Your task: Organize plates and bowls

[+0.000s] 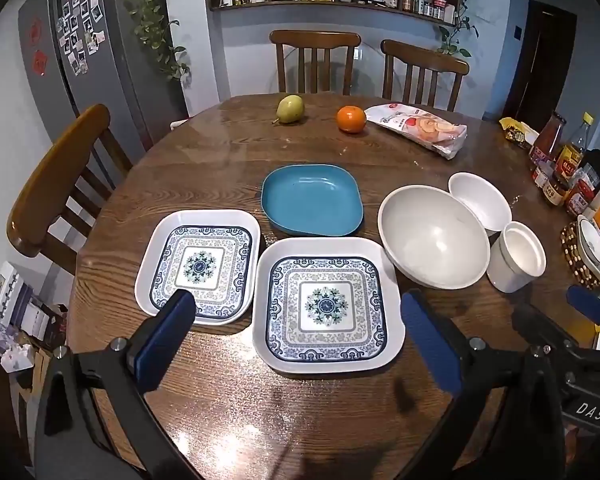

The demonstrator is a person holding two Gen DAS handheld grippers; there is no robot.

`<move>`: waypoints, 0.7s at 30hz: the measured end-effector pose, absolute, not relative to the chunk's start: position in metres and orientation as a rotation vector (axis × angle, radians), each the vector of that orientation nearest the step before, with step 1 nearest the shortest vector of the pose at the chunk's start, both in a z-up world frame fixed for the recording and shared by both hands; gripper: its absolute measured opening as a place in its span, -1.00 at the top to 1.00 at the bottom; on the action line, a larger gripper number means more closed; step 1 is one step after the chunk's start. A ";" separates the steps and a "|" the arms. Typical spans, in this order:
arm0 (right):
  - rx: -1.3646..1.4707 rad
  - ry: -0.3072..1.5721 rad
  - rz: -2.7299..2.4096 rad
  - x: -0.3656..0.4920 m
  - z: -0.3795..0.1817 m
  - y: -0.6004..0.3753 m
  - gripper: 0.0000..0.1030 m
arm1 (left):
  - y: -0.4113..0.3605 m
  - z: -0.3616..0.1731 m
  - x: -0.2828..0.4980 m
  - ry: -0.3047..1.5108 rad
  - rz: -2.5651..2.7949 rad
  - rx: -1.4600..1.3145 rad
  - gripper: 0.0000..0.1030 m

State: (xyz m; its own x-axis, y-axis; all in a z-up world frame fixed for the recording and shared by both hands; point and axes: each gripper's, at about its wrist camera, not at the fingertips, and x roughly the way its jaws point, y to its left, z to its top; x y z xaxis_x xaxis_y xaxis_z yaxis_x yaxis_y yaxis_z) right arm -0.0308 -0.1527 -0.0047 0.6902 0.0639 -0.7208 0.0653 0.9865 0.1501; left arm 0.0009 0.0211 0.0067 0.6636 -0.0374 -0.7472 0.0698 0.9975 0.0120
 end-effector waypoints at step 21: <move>0.165 0.810 -0.013 -0.038 -0.007 -0.145 -1.00 | 0.028 0.002 -0.004 0.860 -0.086 0.038 -0.98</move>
